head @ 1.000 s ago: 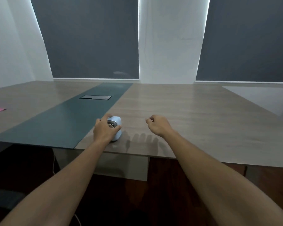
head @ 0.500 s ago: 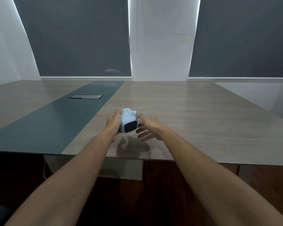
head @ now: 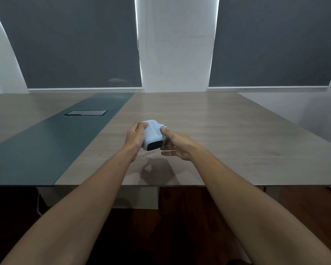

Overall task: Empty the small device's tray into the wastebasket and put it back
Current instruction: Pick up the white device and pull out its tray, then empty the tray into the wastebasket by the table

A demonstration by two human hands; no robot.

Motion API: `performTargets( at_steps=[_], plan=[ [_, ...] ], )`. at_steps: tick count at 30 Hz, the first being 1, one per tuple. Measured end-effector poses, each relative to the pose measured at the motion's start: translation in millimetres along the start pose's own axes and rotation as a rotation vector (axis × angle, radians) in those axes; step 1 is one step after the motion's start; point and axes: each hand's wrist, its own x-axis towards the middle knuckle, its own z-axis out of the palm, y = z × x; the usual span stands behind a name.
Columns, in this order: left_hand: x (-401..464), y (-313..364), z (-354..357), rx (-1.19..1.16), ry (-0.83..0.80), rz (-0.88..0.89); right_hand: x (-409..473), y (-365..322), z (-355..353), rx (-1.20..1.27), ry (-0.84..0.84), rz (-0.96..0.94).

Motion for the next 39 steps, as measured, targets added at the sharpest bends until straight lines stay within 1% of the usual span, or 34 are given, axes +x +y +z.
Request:
performTargets(
  at_steps=[5,9,12,17,25,32,34,36,39],
  plan=[
    [-3,6,-1,0.064,0.018,0.103,3,2,-12,0.144,0.113,-0.024],
    [-5,4,-8,0.162,0.000,0.155,6,6,-22,0.184,0.196,-0.061],
    [-4,-3,-13,0.248,0.021,0.172,8,10,-31,0.202,0.245,-0.089],
    [-9,-13,-16,0.421,0.051,0.250,11,22,-47,0.149,0.317,-0.132],
    [-17,-29,-22,0.562,0.046,0.238,-2,27,-61,0.054,0.350,-0.168],
    [-24,-7,-18,0.778,0.000,0.190,-39,11,-76,0.003,0.412,-0.206],
    [-31,5,-10,0.831,0.021,0.252,-57,5,-85,-0.018,0.438,-0.216],
    [-37,20,3,0.822,0.042,0.313,-72,-2,-95,-0.044,0.459,-0.217],
    [-51,43,38,0.760,-0.038,0.360,-103,-10,-116,-0.067,0.532,-0.247]
  ],
)
